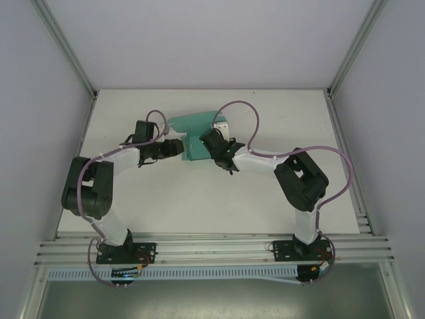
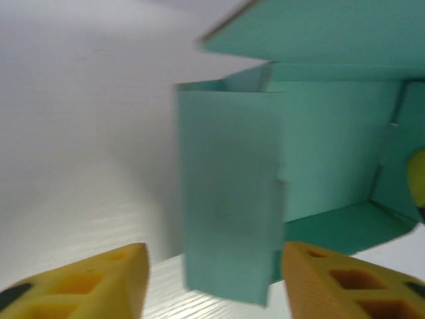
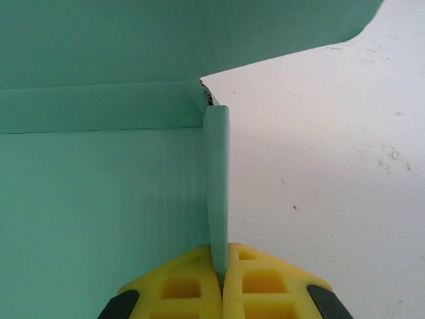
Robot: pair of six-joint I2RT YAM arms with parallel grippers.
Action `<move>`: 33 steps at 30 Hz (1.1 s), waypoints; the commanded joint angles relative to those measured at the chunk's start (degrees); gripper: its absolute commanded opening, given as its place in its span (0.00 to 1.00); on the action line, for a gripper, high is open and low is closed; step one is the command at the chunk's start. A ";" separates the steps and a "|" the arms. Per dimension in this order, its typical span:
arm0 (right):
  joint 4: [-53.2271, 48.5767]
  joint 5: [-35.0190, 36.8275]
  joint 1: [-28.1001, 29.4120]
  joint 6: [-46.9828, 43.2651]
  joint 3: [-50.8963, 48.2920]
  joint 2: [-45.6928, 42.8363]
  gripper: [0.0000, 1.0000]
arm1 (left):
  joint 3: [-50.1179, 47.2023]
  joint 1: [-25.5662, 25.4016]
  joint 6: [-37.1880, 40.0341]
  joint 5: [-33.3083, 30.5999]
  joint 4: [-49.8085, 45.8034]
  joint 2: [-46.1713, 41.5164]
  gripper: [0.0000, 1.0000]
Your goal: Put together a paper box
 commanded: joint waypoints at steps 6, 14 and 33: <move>0.79 -0.46 0.34 0.45 -0.44 0.96 0.00 | 0.75 0.09 -1.89 9.14 9.32 6.91 0.40; 2.33 1.26 -0.17 -1.30 -0.96 1.60 0.00 | -3.90 0.80 -2.11 5.77 10.36 1.18 0.51; 26.12 -26.22 -11.34 -0.68 -15.17 2.35 0.00 | -3.76 5.76 -8.37 15.13 17.90 7.81 0.27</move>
